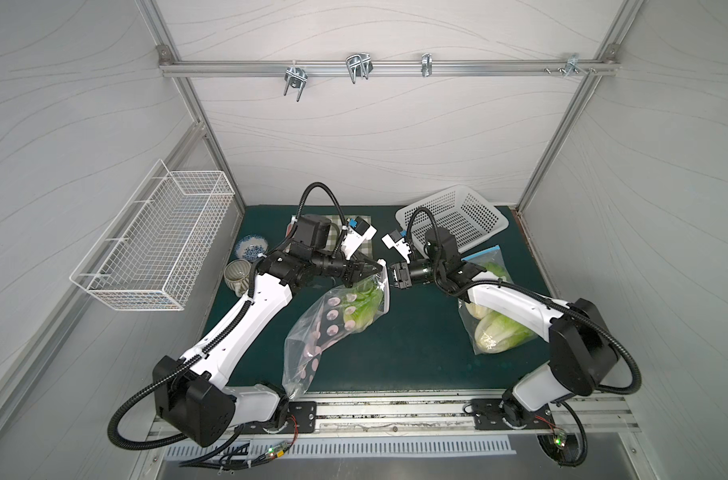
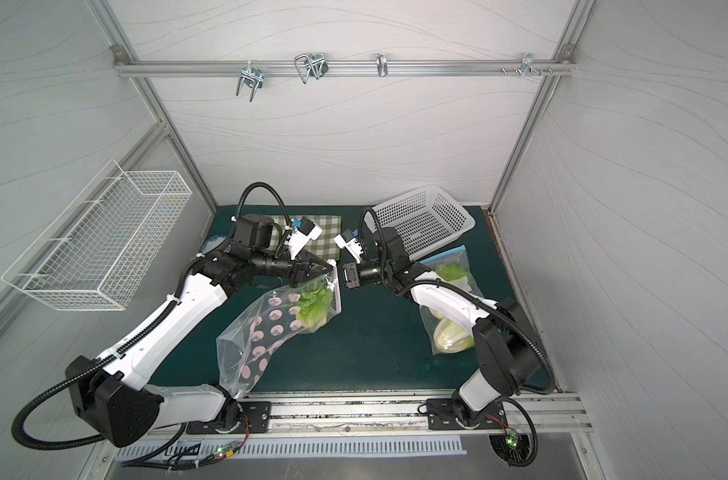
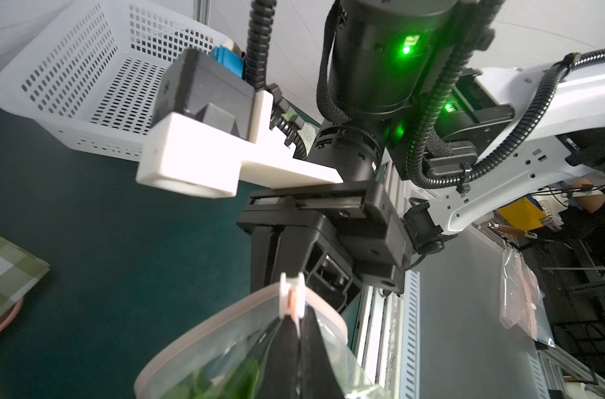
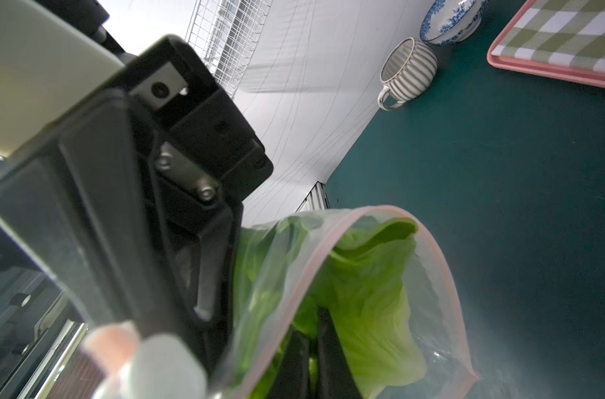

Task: Put the chinese cabbages into a zipper bag and zip it
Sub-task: Adjust the zipper food storage bag at the center of the board.

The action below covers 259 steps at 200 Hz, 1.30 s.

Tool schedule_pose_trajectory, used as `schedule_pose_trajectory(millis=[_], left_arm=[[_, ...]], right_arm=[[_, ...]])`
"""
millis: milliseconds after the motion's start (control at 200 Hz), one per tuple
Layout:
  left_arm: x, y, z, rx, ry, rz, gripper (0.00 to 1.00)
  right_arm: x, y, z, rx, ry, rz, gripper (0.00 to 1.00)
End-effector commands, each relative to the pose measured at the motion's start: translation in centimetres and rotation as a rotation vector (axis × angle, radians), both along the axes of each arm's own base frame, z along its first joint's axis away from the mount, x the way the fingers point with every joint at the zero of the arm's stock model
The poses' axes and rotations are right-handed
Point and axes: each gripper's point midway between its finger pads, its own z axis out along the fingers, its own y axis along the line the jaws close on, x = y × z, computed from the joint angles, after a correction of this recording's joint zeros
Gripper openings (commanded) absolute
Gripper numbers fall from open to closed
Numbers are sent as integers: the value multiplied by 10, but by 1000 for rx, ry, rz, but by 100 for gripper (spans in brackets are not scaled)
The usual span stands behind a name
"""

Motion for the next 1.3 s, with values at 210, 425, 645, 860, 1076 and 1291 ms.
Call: schedule_pose_trajectory(millis=[210, 425, 645, 860, 1076, 1291], left_arm=[[26, -19, 58, -123, -217, -3, 0], [42, -17, 79, -158, -359, 44, 0], [52, -7, 68, -134, -469, 84, 0], [57, -10, 63, -134, -549, 63, 0], [51, -8, 65, -130, -570, 37, 0], [41, -7, 65, -133, -573, 8, 0]], right_arm=[[3, 5, 19, 8, -51, 19, 29], [48, -32, 27, -13, -72, -138, 50], [96, -84, 53, 3, -58, -362, 65], [166, -141, 30, -328, 103, -696, 68], [141, -126, -31, -522, 212, -639, 63], [124, -96, -64, -530, 275, -483, 61]])
